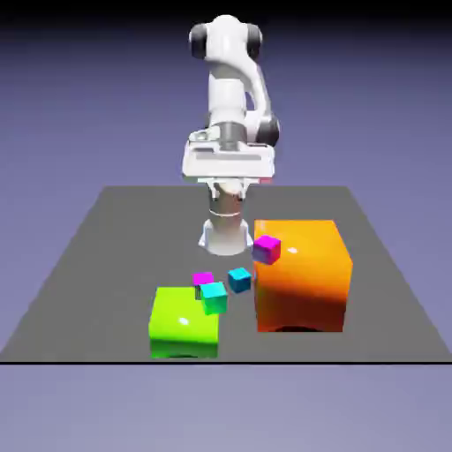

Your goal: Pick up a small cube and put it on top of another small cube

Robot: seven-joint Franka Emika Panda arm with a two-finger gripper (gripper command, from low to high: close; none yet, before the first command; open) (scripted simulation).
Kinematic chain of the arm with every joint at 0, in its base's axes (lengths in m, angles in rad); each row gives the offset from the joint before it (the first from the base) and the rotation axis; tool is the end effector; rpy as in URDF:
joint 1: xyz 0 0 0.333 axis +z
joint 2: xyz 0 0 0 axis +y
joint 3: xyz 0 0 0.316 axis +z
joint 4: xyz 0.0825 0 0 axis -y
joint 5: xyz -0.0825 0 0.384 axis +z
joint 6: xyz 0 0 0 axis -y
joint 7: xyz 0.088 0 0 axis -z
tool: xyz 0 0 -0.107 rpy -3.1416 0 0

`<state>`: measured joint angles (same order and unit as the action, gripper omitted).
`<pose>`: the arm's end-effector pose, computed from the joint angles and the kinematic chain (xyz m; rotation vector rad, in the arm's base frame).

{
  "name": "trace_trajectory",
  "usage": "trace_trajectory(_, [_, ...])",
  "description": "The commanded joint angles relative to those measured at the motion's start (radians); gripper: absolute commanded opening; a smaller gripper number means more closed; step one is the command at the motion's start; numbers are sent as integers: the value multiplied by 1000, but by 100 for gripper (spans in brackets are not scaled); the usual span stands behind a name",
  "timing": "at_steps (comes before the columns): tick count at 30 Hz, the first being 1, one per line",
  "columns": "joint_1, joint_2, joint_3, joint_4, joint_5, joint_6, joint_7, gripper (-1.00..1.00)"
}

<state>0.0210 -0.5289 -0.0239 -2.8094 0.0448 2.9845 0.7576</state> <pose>0.3931 -0.0042 0.4351 -2.4920 1.0585 -0.9055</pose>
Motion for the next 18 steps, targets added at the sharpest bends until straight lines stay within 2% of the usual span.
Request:
trace_trajectory(1, [7, 34, -20, 1, 37, -44, 14, 0])
trace_trajectory(18, [134, 613, -356, 9, 669, -783, 247, 0])
